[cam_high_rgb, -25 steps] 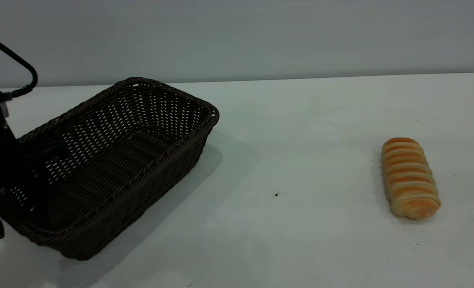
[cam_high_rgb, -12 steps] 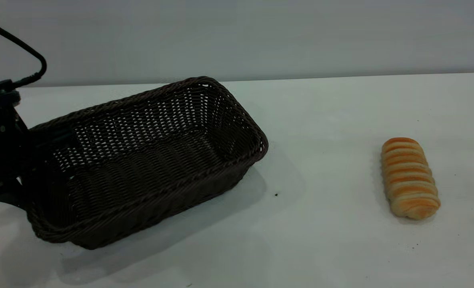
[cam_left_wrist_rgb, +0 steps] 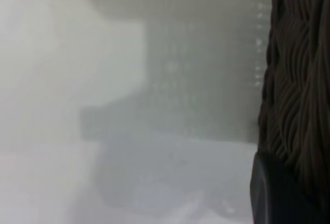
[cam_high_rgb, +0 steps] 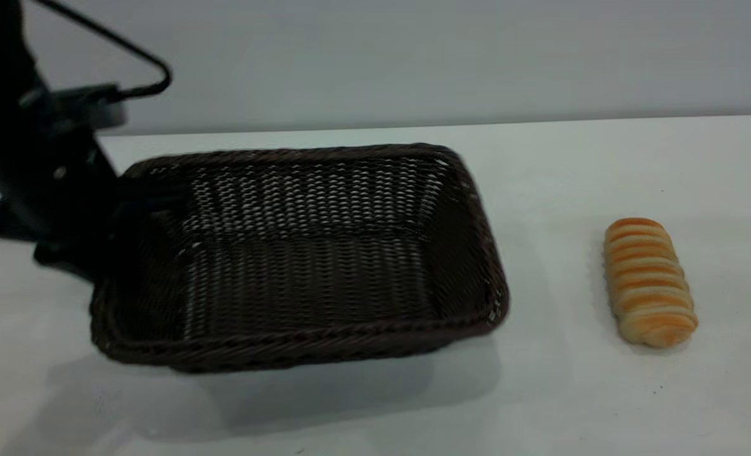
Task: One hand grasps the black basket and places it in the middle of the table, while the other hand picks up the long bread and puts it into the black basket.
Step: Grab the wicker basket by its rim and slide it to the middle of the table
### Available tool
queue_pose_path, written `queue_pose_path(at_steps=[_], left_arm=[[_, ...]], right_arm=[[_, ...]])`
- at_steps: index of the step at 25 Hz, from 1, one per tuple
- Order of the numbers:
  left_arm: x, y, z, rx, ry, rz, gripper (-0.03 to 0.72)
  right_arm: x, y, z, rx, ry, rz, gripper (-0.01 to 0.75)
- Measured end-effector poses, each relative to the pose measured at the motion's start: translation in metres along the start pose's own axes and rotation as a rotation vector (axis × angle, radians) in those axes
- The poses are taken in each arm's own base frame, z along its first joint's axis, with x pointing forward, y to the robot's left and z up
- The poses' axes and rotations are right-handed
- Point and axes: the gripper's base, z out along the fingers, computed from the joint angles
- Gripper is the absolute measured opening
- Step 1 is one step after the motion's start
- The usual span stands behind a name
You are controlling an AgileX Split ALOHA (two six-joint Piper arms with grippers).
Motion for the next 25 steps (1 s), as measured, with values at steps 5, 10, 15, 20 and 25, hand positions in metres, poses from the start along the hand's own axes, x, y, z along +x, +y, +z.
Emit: queue_pose_path(at_steps=[5, 10, 15, 20, 25], left_arm=[[-0.017, -0.009, 0.002, -0.009, 0.018, 0.068, 0.164], [-0.019, -0.016, 0.014, 0.028, 0.061, 0.083, 0.164], [-0.015, -0.018, 0.027, 0.059, 0.105, 0.132, 0.164], [-0.015, -0.018, 0.029, 0.06, 0.098, 0.13, 0.163], [-0.016, -0.019, 0.029, 0.067, 0.086, 0.12, 0.317]], right_arm=[[-0.001, 0.0, 0.0, 0.001, -0.012, 0.0, 0.375], [-0.006, 0.0, 0.002, 0.002, -0.05, 0.002, 0.375], [-0.01, 0.0, 0.015, -0.009, -0.01, 0.022, 0.375], [-0.014, -0.001, 0.026, -0.006, -0.004, -0.018, 0.375], [-0.02, 0.0, 0.045, -0.033, 0.019, -0.012, 0.387]])
